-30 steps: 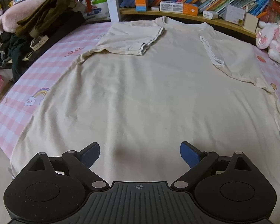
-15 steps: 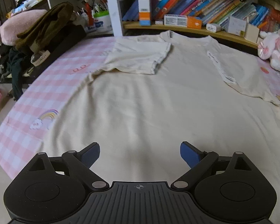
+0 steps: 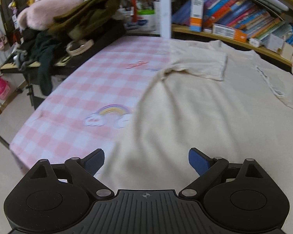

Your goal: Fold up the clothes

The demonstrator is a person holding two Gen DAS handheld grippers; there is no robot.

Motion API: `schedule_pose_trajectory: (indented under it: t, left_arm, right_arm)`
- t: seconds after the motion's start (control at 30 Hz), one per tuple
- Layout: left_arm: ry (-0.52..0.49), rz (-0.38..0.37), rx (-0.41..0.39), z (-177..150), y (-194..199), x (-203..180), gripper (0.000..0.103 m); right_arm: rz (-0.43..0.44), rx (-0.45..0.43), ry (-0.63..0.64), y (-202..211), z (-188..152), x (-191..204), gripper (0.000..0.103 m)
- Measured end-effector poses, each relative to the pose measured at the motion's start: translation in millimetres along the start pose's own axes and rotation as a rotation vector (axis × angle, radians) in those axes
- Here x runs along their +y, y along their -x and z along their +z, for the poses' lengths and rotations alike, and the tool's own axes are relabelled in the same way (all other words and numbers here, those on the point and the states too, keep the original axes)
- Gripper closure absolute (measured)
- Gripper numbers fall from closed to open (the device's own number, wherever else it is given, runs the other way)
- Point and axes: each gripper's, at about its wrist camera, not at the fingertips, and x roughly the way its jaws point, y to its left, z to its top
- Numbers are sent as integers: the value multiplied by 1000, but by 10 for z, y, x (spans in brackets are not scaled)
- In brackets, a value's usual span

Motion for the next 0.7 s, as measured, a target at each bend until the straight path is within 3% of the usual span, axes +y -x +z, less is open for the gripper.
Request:
schedule_pose_trajectory:
  t: [0.2,0.4,0.47,0.53,0.7]
  left_arm:
    - [4,-9,9,-134,2,440,8]
    - [3,-74,21,-271,23,735,8]
    - [10,-126,26,-324,65,821,8]
    - [35,-233,35,-391,122,934,9]
    - [89,-443,85,-535,161,1183,14]
  right_arm:
    - [-98,-29,-20,166,-292,165,59]
    - [-174,-58,-74,339,-577,238,55]
    - [-188,-62,-96,397,-672,262,53]
    - [-206,-64,-127,465,-755,274,52]
    - [-161,-48,-137,596,-871,263,48]
